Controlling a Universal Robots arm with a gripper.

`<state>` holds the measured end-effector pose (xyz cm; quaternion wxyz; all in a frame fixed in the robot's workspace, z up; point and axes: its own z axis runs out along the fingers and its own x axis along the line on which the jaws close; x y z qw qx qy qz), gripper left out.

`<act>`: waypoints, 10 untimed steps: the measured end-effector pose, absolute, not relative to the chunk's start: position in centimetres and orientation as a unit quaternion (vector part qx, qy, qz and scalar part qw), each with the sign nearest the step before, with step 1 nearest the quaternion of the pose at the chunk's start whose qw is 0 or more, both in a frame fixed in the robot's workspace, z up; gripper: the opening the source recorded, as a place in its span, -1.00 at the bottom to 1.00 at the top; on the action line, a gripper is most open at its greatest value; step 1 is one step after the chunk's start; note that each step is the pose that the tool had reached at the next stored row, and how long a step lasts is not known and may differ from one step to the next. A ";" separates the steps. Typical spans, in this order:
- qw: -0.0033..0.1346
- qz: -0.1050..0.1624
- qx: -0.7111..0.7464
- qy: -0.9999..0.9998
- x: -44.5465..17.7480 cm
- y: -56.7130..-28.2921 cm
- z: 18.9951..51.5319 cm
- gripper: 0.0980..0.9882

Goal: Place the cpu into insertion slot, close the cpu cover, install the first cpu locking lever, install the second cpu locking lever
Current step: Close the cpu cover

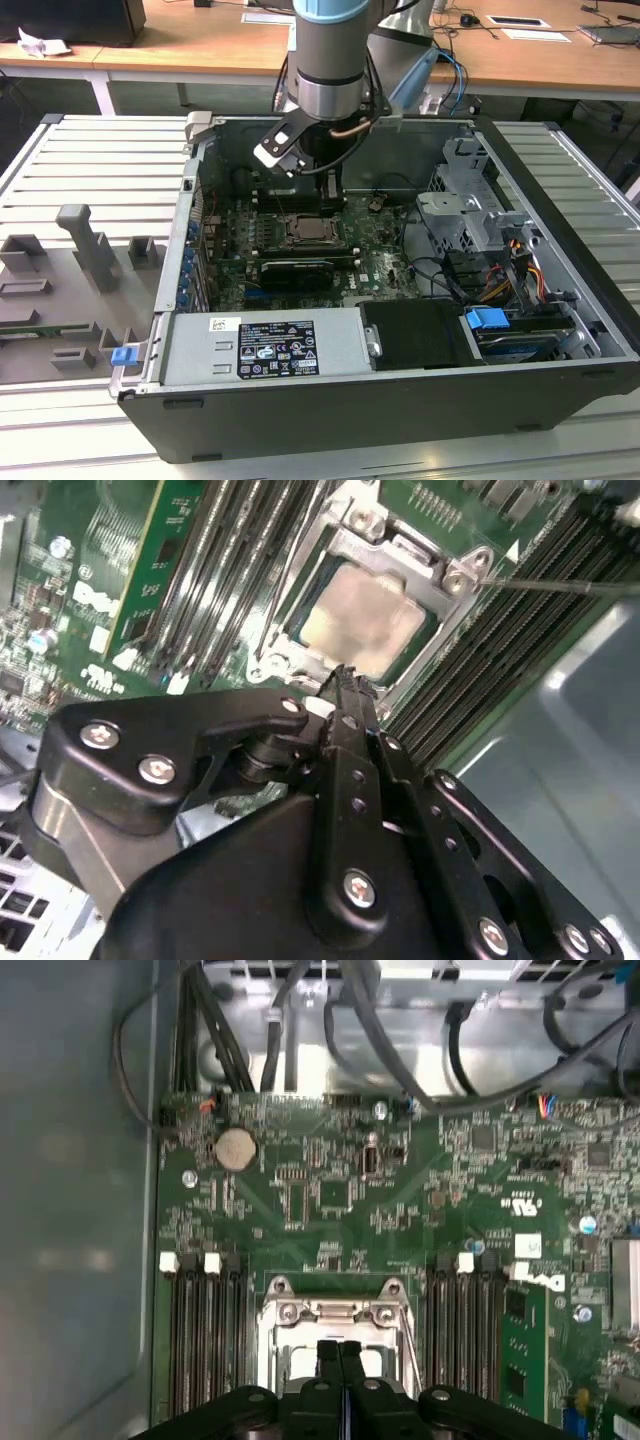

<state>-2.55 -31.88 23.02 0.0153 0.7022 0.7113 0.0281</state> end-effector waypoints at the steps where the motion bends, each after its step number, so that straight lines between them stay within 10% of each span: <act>1: 0.015 0.028 0.701 0.712 -2.7 -31.9 22.8 -0.98; 10: 0.015 0.028 0.699 0.714 -4.4 -31.9 22.3 -0.98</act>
